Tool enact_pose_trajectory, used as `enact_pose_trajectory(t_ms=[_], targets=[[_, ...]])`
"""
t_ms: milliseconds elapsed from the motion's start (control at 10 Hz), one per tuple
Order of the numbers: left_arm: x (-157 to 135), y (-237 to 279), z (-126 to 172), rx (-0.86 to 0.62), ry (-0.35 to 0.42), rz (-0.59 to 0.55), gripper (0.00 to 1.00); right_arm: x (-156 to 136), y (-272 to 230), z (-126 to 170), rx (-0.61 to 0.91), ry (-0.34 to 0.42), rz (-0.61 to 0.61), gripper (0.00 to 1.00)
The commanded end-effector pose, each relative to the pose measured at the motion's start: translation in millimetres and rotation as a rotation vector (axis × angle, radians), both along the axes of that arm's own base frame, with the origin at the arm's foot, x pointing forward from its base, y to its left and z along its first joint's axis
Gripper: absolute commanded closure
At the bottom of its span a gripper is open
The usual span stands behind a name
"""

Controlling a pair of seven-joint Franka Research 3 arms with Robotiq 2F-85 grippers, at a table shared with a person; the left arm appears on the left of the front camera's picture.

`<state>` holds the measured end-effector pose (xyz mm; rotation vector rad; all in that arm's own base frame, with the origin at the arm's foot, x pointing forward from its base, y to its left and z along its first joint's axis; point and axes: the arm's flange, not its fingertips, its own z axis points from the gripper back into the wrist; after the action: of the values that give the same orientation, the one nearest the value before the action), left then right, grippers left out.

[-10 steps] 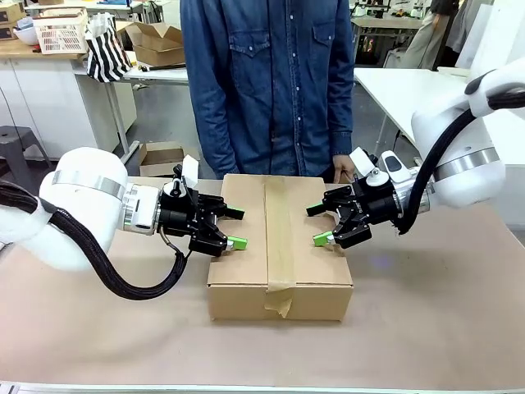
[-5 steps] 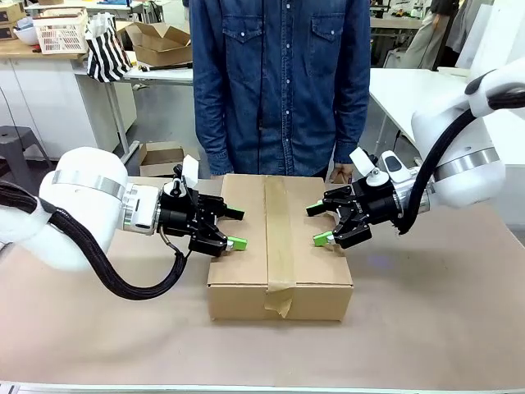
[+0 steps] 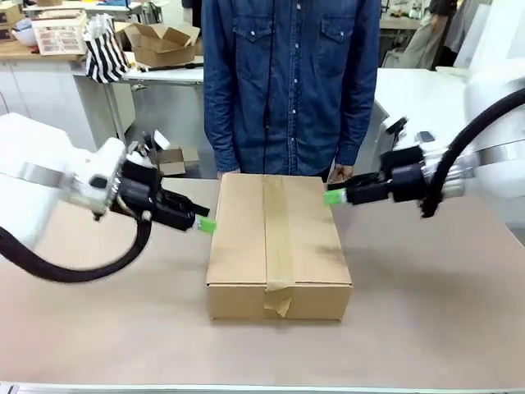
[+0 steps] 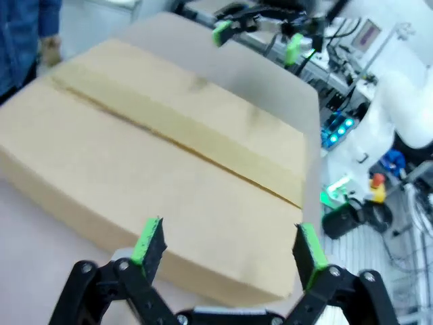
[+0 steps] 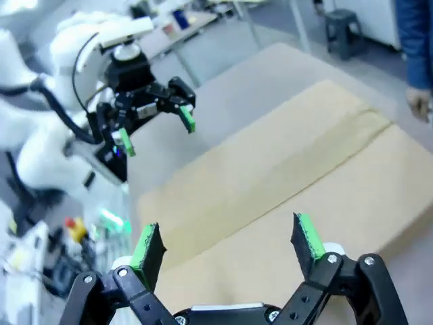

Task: Pack the gift set into the box.
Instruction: Press and hold the closed box until the human finishes sealing it.

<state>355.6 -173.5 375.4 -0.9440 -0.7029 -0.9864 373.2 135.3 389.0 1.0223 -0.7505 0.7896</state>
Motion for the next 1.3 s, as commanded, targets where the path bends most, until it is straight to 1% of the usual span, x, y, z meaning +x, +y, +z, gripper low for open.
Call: enact_pose_trajectory(t_ms=[0, 100, 200, 300, 400, 500, 600, 700, 800, 900, 1200], targets=[[-25.6, 34.1, 19.8, -0.008, 0.138, 0.056, 0.00, -47.1, -36.6, 27.6, 0.064, 0.071, -0.222, 0.00], [-33.1, 53.7, 22.0, -0.069, 0.159, 0.105, 0.00, -69.5, -67.7, 27.1, 0.054, 0.150, -0.296, 0.00], [-44.3, 80.3, 25.3, -0.159, 0.150, 0.149, 0.00, -89.3, -105.1, 22.0, 0.072, 0.235, -0.358, 0.00], [-52.1, 103.3, 26.2, -0.232, 0.138, 0.189, 0.00, -101.5, -131.9, 13.4, 0.097, 0.332, -0.372, 0.00], [-52.2, 124.2, 22.7, -0.296, 0.130, 0.250, 0.00, -110.5, -150.8, 4.3, 0.118, 0.403, -0.346, 0.00], [-49.6, 135.4, 15.5, -0.346, 0.138, 0.250, 0.00, -110.5, -162.0, -5.4, 0.150, 0.466, -0.291, 0.00], [-41.7, 140.8, 6.3, -0.363, 0.162, 0.227, 0.00, -102.9, -164.4, -19.3, 0.169, 0.554, -0.134, 0.00], [-32.7, 140.6, -2.6, -0.408, 0.212, 0.196, 0.00, -93.8, -161.0, -26.6, 0.194, 0.533, -0.004, 0.00], [23.0, 149.7, 44.3, -0.315, 0.173, 0.257, 0.00, -80.6, -152.7, -30.1, 0.206, 0.409, 0.157, 0.00], [23.0, 149.7, 44.3, -0.315, 0.173, 0.257, 0.00, -35.9, -181.6, 2.2, 0.186, 0.519, -0.136, 0.00], [23.0, 149.7, 44.3, -0.315, 0.173, 0.257, 0.00, -35.9, -181.6, 2.2, 0.186, 0.519, -0.136, 0.00]])
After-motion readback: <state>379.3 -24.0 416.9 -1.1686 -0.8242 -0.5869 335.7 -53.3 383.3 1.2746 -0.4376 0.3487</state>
